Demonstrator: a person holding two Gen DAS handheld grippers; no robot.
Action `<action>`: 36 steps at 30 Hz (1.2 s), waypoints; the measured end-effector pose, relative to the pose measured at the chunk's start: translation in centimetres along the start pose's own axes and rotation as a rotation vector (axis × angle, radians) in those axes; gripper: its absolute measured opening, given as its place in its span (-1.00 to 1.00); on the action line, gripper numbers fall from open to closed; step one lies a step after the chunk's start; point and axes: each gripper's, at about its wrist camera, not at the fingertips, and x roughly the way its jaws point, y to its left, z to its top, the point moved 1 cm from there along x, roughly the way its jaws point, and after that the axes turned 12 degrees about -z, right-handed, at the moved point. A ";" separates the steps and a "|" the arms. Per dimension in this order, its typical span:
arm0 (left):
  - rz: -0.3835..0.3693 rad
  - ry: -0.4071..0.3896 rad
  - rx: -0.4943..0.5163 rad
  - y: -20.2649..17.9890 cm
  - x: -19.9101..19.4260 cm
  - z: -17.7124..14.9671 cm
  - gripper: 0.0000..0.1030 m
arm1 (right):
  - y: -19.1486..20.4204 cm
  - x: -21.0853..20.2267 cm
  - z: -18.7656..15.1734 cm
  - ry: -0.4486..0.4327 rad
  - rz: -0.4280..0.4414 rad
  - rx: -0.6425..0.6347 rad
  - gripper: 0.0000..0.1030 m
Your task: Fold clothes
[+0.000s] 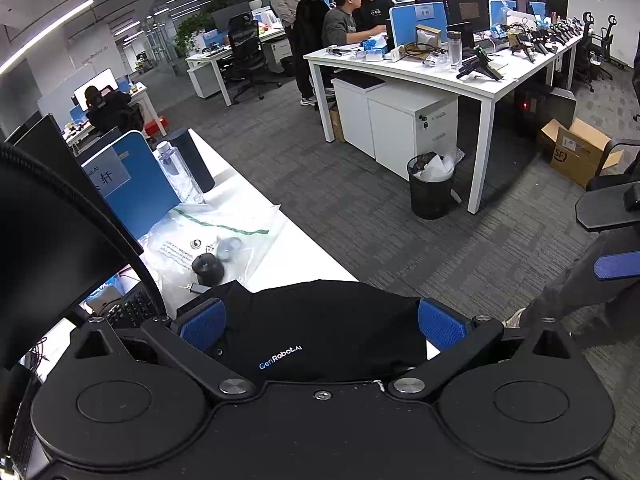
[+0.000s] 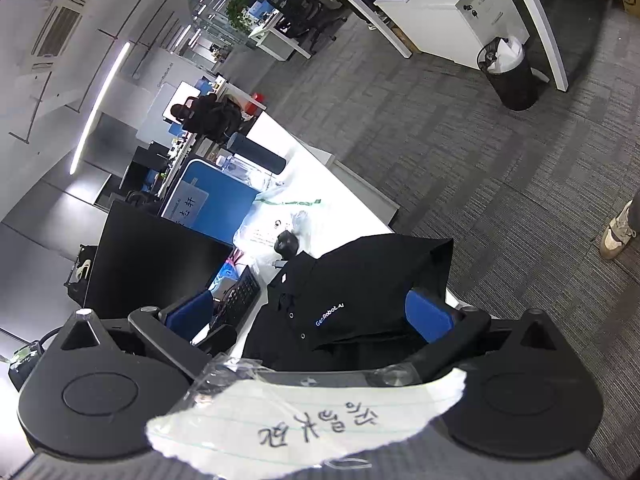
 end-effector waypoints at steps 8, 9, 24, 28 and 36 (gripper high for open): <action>-0.005 0.002 -0.002 0.1 -0.2 -0.2 0.98 | 0.1 0.0 -0.1 0.006 0.003 -0.002 1.00; -0.005 0.002 -0.002 0.1 -0.2 -0.2 0.98 | 0.1 0.1 -0.2 0.007 0.004 -0.003 1.00; -0.013 0.007 -0.006 0.0 -0.2 -0.5 0.98 | 0.0 0.1 -0.3 0.020 0.012 -0.005 1.00; -0.015 0.007 -0.005 0.1 -0.3 -0.6 0.98 | 0.0 0.1 -0.3 0.022 0.013 -0.005 1.00; -0.015 0.007 -0.009 0.2 -0.5 -0.8 0.98 | -0.2 0.0 -0.4 0.024 0.017 -0.004 1.00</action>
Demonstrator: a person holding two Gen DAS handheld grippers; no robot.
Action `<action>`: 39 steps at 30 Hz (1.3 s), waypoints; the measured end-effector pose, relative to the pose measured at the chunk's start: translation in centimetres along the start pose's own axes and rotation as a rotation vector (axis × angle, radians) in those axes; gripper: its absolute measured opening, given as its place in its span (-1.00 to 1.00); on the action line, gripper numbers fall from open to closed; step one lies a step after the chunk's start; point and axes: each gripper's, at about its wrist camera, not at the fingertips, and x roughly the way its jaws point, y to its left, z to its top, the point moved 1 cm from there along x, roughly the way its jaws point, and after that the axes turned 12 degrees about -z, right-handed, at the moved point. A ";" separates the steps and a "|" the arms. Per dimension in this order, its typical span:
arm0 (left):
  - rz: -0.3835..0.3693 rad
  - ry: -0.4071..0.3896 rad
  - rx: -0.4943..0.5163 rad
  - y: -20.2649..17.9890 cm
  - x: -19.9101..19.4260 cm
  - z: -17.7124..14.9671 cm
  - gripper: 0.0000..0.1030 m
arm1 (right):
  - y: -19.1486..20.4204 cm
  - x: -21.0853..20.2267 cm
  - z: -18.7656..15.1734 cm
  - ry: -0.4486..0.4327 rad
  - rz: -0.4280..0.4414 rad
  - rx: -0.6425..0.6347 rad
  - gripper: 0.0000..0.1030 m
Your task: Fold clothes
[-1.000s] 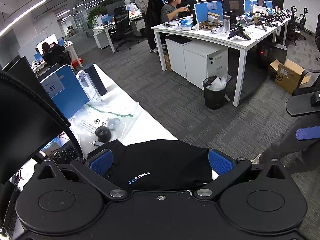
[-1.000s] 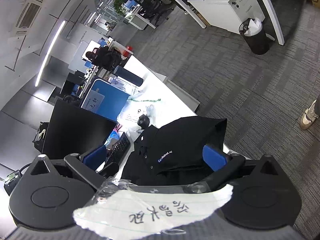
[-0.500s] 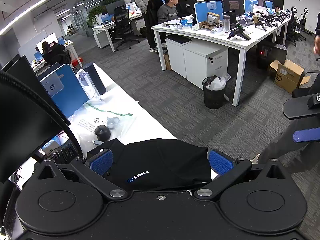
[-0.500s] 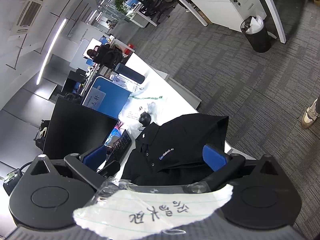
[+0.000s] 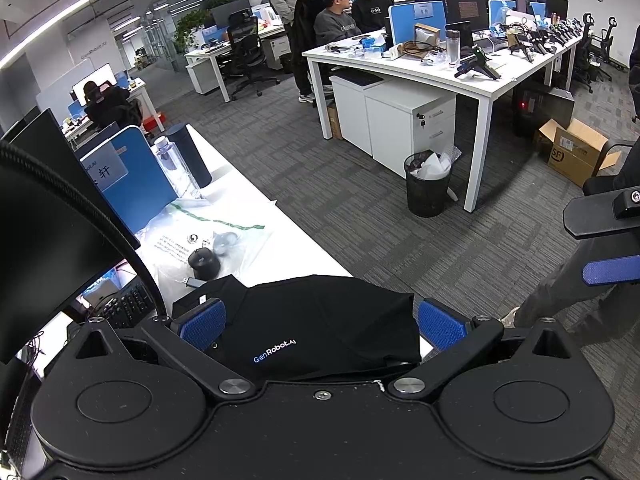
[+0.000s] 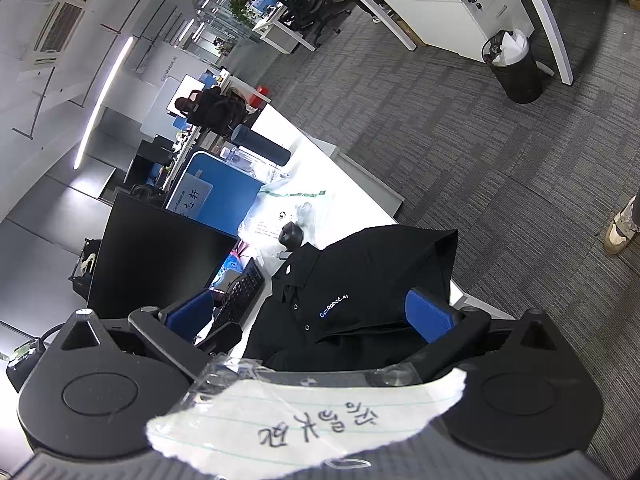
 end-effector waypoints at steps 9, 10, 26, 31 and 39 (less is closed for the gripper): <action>-0.002 0.003 -0.001 -0.3 0.0 0.0 0.98 | -0.1 0.2 -0.2 0.009 0.001 0.005 1.00; -0.002 0.004 -0.001 -0.2 0.0 0.0 0.98 | -0.1 0.2 -0.2 0.009 0.002 0.005 1.00; -0.006 0.006 -0.002 -0.3 -0.1 -0.2 0.98 | -0.4 0.4 -0.2 0.018 0.003 0.010 1.00; -0.050 -0.079 -0.098 0.9 -2.4 1.0 0.98 | 0.0 -0.6 0.1 -0.040 0.021 -0.006 1.00; -0.595 -0.584 -0.653 8.0 -20.2 11.5 0.98 | 0.4 -3.4 1.3 -0.143 0.067 -0.015 1.00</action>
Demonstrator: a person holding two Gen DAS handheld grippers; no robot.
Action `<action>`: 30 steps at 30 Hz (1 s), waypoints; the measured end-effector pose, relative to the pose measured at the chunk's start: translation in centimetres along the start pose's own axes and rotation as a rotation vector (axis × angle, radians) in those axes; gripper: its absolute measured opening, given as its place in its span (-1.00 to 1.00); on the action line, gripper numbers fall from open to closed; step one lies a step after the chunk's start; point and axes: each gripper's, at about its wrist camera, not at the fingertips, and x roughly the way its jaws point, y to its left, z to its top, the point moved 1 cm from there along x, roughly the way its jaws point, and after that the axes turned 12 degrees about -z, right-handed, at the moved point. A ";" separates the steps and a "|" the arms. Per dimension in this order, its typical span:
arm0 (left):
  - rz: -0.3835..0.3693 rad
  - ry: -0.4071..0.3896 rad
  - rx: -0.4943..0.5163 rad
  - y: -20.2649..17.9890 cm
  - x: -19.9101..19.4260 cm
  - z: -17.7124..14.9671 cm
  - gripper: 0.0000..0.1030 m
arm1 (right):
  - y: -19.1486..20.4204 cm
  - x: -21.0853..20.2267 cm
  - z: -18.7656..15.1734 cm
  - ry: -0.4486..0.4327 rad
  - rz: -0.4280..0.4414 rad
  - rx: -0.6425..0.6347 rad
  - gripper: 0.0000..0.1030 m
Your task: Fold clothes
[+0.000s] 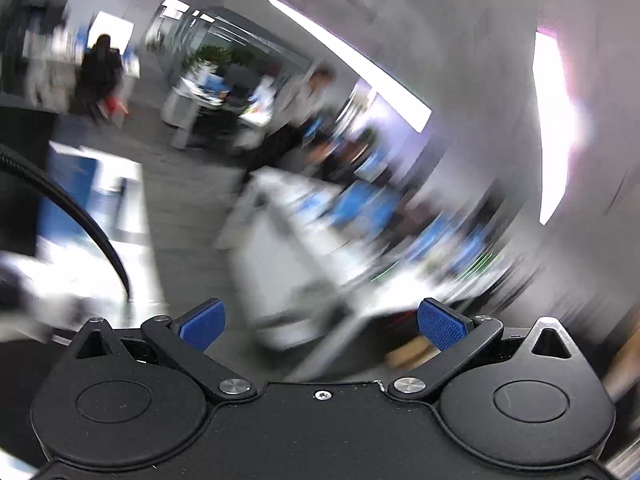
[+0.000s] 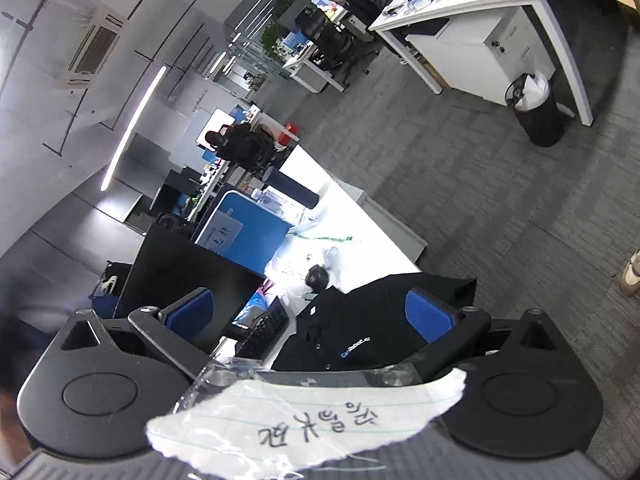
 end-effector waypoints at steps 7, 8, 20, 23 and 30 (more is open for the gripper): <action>-0.350 -0.182 -0.279 -6.6 -6.4 8.0 0.98 | 0.1 0.4 -1.1 0.037 0.008 0.006 1.00; -0.363 -0.216 -0.280 -7.2 -7.1 8.3 0.98 | 0.3 0.5 -1.3 0.043 0.009 0.004 1.00; -0.446 -0.309 -0.228 -6.7 -10.6 9.2 0.98 | 1.2 1.1 -1.9 0.055 0.003 -0.018 1.00; -0.328 -0.152 -0.007 -3.8 -7.9 5.9 0.98 | 1.7 1.2 -2.1 0.053 -0.004 -0.046 1.00; 0.431 0.216 0.121 8.0 -4.7 -7.3 0.93 | 1.5 1.2 -2.6 0.057 -0.025 -0.070 1.00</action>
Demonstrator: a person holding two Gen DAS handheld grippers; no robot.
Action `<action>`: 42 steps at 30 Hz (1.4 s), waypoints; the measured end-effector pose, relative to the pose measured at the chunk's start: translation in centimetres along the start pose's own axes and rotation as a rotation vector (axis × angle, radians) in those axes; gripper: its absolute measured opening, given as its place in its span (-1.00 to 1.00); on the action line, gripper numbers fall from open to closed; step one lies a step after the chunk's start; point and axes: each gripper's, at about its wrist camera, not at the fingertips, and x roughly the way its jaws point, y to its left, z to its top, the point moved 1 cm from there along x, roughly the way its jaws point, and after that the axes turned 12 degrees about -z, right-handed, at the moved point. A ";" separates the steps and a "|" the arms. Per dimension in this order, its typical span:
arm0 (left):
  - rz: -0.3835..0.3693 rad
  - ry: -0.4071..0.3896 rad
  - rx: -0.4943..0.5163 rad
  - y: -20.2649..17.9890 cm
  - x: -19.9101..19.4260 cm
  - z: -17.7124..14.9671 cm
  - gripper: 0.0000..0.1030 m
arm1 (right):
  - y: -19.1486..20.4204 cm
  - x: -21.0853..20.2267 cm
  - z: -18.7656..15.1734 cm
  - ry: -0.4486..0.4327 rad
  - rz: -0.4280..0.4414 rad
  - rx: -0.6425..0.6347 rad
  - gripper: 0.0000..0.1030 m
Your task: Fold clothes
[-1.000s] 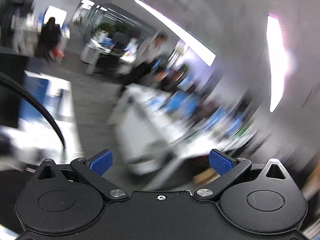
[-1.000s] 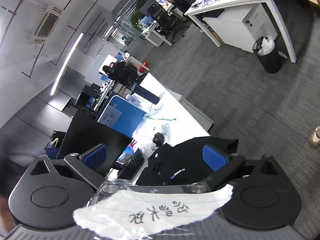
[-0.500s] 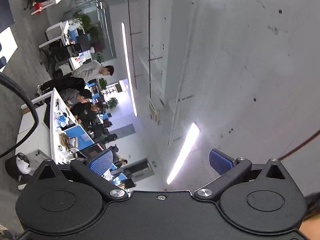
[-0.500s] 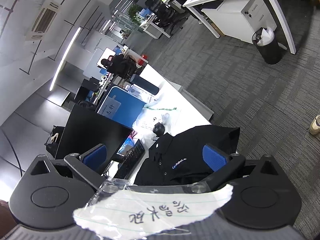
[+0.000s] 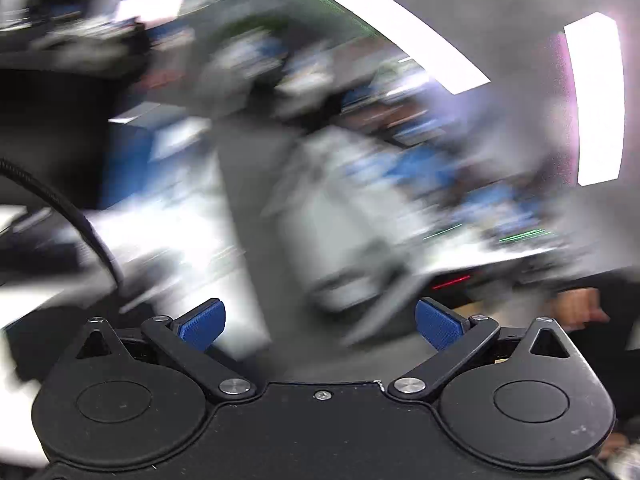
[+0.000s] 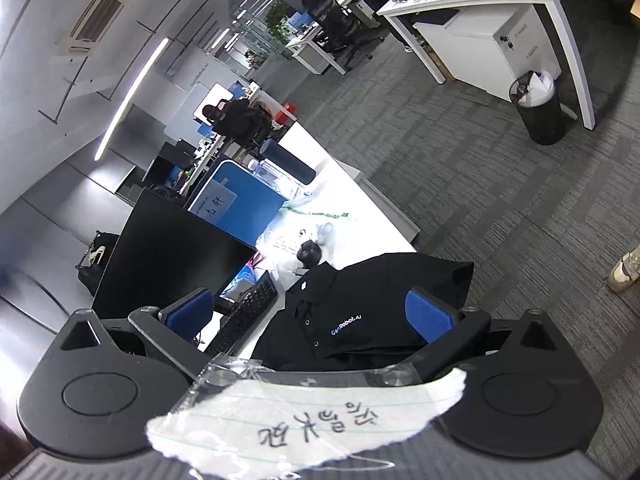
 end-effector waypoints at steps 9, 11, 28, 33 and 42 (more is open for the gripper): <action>0.477 -0.331 0.321 0.6 -4.8 -2.4 0.97 | 1.5 2.3 -0.6 0.071 0.033 -0.043 1.00; 0.580 -0.482 0.448 0.3 -5.6 -2.2 0.98 | 3.1 2.4 -0.8 0.063 0.054 -0.081 1.00; 0.923 -0.677 1.262 8.4 -4.8 -7.2 0.99 | 36.8 -11.5 -6.4 0.075 0.685 -0.773 0.99; 0.867 -0.676 1.316 11.4 -7.1 -10.8 0.99 | 43.4 -8.2 -11.7 0.286 0.683 -0.860 0.20; 0.804 -0.679 1.300 14.3 -9.9 -11.8 0.99 | 47.3 -5.2 -17.5 0.348 0.621 -0.849 -0.71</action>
